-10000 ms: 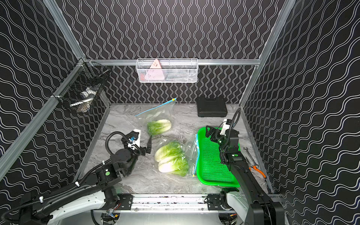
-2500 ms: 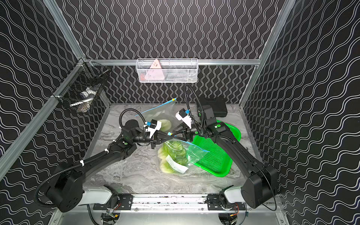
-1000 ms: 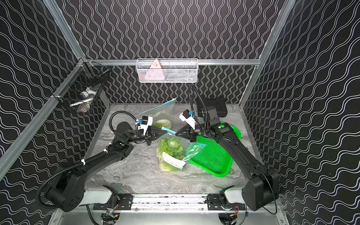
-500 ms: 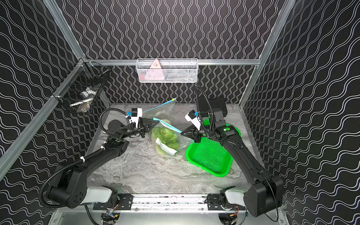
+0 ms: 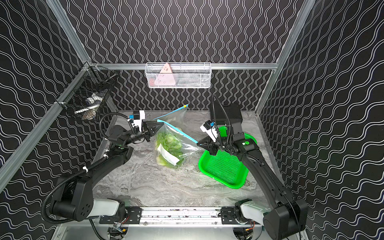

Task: Open the zip-top bag and take out the chinese cabbages
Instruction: Unzip the zipper on the zipper food storage bag.

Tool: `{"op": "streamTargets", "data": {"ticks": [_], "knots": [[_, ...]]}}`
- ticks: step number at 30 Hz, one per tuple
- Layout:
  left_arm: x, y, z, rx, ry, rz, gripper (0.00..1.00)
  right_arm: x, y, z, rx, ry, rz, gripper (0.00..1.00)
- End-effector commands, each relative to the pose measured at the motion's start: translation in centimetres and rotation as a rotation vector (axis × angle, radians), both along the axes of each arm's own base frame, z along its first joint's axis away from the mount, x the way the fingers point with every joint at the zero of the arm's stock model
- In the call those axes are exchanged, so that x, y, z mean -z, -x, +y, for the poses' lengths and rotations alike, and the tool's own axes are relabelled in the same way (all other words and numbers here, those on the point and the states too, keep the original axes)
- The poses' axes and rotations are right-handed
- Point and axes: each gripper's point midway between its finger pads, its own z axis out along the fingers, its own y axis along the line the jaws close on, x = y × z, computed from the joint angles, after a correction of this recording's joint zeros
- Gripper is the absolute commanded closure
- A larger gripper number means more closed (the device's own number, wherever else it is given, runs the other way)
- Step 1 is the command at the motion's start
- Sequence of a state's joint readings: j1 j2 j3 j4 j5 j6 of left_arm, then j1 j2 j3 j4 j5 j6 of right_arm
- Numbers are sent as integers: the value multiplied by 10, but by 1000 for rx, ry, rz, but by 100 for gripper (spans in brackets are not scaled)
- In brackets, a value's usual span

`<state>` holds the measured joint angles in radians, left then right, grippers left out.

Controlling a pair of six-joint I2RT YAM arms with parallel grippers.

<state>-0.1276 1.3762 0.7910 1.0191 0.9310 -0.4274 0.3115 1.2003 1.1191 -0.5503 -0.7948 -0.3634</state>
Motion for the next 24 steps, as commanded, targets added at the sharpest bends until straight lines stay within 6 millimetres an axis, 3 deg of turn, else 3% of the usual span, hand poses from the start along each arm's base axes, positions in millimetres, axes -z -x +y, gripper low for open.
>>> {"op": "streamTargets", "data": {"ticks": [1, 5, 9, 12, 13, 14, 16, 21, 24], "knots": [[-16, -10, 13, -87, 48, -45, 100, 16, 4, -12, 52, 81, 48, 100], [-15, -10, 12, -78, 52, -40, 100, 17, 3, -15, 78, 88, 36, 100], [-12, -8, 8, -43, 72, -30, 100, 9, 9, -9, 43, 50, 45, 92], [-1, 2, -7, -8, 52, -46, 100, 1, 8, -8, 50, 22, 23, 85], [3, 6, -13, -1, 44, -49, 100, -1, 7, -6, 49, 9, 23, 85], [8, 10, -18, 11, 34, -44, 100, -2, 8, -4, 40, -3, 29, 93], [18, 15, -26, 34, 10, -31, 100, -2, 13, 1, 5, -9, 44, 100], [30, 27, -34, 64, -4, -13, 100, 6, 10, 7, -10, 18, 50, 100], [38, 28, -35, 59, -25, -1, 100, 8, 13, 8, -22, 23, 61, 89]]}}
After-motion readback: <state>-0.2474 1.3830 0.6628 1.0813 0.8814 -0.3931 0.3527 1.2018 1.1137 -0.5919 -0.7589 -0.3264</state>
